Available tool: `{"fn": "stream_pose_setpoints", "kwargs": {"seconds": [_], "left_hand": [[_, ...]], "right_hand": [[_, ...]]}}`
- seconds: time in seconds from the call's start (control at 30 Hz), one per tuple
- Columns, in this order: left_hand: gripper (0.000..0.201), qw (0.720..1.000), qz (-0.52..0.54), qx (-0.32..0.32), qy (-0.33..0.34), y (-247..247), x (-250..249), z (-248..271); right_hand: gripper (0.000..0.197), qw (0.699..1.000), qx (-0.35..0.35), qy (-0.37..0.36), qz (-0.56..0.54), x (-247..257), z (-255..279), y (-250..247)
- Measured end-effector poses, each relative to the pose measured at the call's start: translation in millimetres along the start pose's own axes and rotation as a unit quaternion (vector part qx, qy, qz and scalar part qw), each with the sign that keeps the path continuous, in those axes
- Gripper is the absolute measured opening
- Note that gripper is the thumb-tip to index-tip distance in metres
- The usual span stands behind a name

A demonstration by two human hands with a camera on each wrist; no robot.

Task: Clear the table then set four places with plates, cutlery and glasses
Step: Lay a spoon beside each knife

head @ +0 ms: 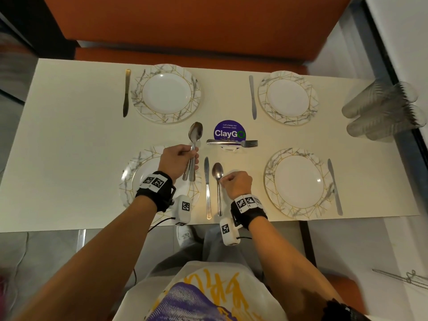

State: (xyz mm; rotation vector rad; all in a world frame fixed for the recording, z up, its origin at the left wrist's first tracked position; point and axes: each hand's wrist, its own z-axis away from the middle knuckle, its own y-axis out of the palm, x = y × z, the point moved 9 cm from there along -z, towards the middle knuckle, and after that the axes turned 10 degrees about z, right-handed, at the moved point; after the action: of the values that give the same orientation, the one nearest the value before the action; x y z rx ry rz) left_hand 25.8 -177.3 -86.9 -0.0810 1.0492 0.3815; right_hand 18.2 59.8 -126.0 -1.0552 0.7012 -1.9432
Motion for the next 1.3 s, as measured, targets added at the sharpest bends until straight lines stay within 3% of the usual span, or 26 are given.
{"fn": "stream_pose_setpoints", "kwargs": {"seconds": [0.4, 0.57, 0.73, 0.83, 1.0, 1.17, 1.3], "left_hand": [[0.016, 0.995, -0.043, 0.092, 0.014, 85, -17, 16], [0.009, 0.989, -0.074, 0.128, 0.033, 144, -17, 20], [0.013, 0.984, -0.063, 0.161, 0.043, 215, -16, 21], [0.012, 0.987, -0.038, 0.153, 0.028, 261, -5, 17], [0.011, 0.991, -0.029, 0.132, 0.012, 322, 19, 11], [0.014, 0.995, -0.038, 0.091, 0.004, 355, 41, 14], [0.017, 0.996, -0.059, 0.067, -0.005, 365, 53, 16]], "right_hand": [[0.016, 0.970, -0.061, -0.135, -0.192, 42, 4, -92], [0.015, 0.965, -0.108, -0.119, -0.205, 15, -3, -132], [0.011, 0.964, -0.123, -0.075, -0.225, -41, -25, -182], [0.008, 0.958, -0.140, -0.046, -0.247, -94, -44, -218], [0.012, 0.971, -0.144, 0.008, -0.193, -192, -80, -275], [0.015, 0.989, -0.094, 0.066, -0.094, -285, -102, -289], [0.017, 0.994, -0.054, 0.090, -0.038, -324, -111, -284]]}}
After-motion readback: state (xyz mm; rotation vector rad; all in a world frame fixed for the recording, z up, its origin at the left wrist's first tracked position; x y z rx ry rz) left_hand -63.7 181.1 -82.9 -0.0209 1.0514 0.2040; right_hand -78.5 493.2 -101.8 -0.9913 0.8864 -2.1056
